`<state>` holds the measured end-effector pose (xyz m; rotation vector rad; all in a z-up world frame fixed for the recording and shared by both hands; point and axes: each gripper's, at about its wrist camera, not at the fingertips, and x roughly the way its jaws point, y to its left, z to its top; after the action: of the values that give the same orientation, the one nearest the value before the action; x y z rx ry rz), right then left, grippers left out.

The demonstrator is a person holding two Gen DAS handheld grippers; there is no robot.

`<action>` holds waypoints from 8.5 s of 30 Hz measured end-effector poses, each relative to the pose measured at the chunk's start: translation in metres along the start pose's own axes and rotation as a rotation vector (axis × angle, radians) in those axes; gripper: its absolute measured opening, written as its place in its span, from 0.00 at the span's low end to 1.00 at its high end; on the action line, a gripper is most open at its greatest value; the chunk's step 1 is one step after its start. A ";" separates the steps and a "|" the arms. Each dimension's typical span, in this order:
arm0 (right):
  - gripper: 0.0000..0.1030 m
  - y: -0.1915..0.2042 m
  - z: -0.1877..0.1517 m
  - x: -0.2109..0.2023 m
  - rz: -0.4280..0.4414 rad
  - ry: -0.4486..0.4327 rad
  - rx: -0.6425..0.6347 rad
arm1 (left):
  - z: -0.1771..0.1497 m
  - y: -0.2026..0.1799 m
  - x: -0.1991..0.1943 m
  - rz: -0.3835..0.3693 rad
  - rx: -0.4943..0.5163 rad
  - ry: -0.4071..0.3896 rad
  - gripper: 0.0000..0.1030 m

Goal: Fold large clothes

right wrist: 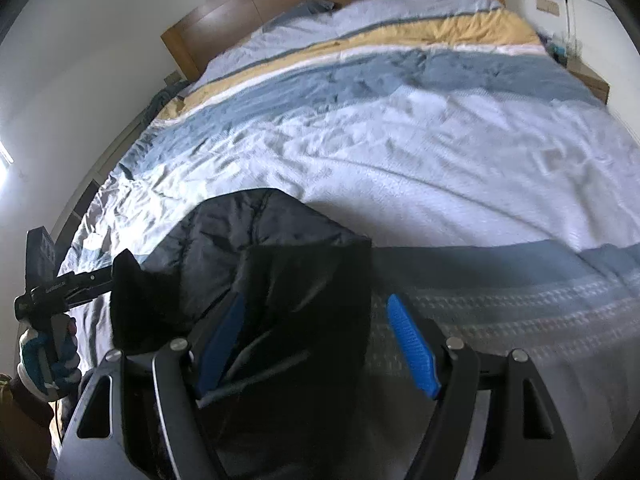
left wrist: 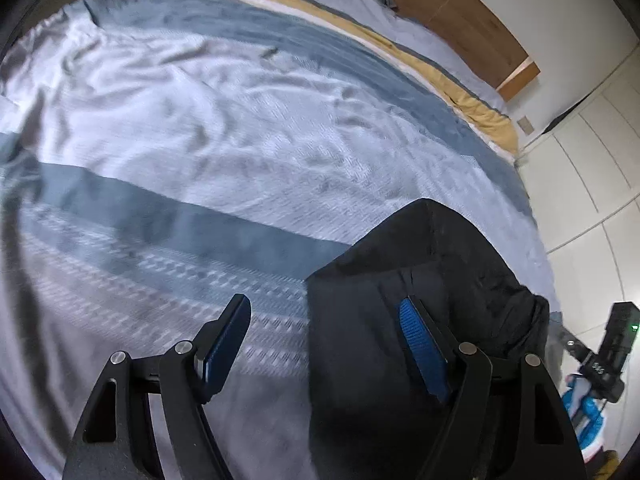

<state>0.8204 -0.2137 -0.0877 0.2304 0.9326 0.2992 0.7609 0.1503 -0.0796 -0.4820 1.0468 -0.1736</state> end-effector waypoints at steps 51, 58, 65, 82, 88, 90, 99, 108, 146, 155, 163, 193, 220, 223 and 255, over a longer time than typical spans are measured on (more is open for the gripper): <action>0.19 0.062 -0.144 -0.182 0.104 -0.147 -0.088 | -0.160 -0.070 -0.146 -0.111 0.185 -0.101 0.12; 0.19 0.062 -0.184 -0.192 0.122 -0.209 -0.101 | -0.201 -0.061 -0.155 -0.121 0.230 -0.127 0.12; 0.19 0.064 -0.220 -0.209 0.139 -0.257 -0.117 | -0.237 -0.054 -0.170 -0.127 0.253 -0.160 0.12; 0.36 0.061 -0.292 -0.239 -0.055 -0.136 -0.058 | -0.294 -0.059 -0.191 0.129 0.258 -0.060 0.36; 0.47 0.069 -0.310 -0.287 -0.087 -0.170 -0.078 | -0.306 -0.051 -0.240 0.118 0.211 -0.093 0.59; 0.49 0.079 -0.310 -0.299 -0.082 -0.181 -0.099 | -0.305 -0.056 -0.253 0.122 0.208 -0.107 0.62; 0.63 0.130 -0.276 -0.311 -0.024 -0.235 -0.174 | -0.281 -0.104 -0.265 0.138 0.264 -0.173 0.77; 0.64 0.152 -0.237 -0.241 0.026 -0.232 -0.223 | -0.250 -0.130 -0.202 0.149 0.330 -0.191 0.78; 0.64 0.106 -0.333 -0.229 -0.072 -0.115 -0.152 | -0.375 -0.127 -0.220 0.278 0.390 -0.245 0.84; 0.64 0.121 -0.390 -0.300 -0.099 -0.144 -0.145 | -0.430 -0.137 -0.290 0.321 0.345 -0.315 0.84; 0.64 0.146 -0.439 -0.365 -0.119 -0.189 -0.171 | -0.474 -0.153 -0.339 0.357 0.384 -0.368 0.84; 0.65 0.097 -0.569 -0.482 -0.262 -0.224 0.001 | -0.570 -0.142 -0.421 0.374 0.408 -0.438 0.88; 0.76 0.044 -0.601 -0.500 -0.293 -0.208 0.160 | -0.588 -0.074 -0.418 0.463 0.311 -0.362 0.95; 0.77 0.038 -0.602 -0.495 -0.285 -0.197 0.181 | -0.587 -0.065 -0.416 0.474 0.298 -0.347 0.95; 0.77 -0.028 -0.645 -0.415 0.062 -0.002 0.461 | -0.589 0.172 -0.400 0.073 -0.316 -0.100 0.96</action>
<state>0.0670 -0.3425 -0.1570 0.6832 0.9857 0.1368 0.0380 0.2711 -0.0839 -0.7290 0.9954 0.0821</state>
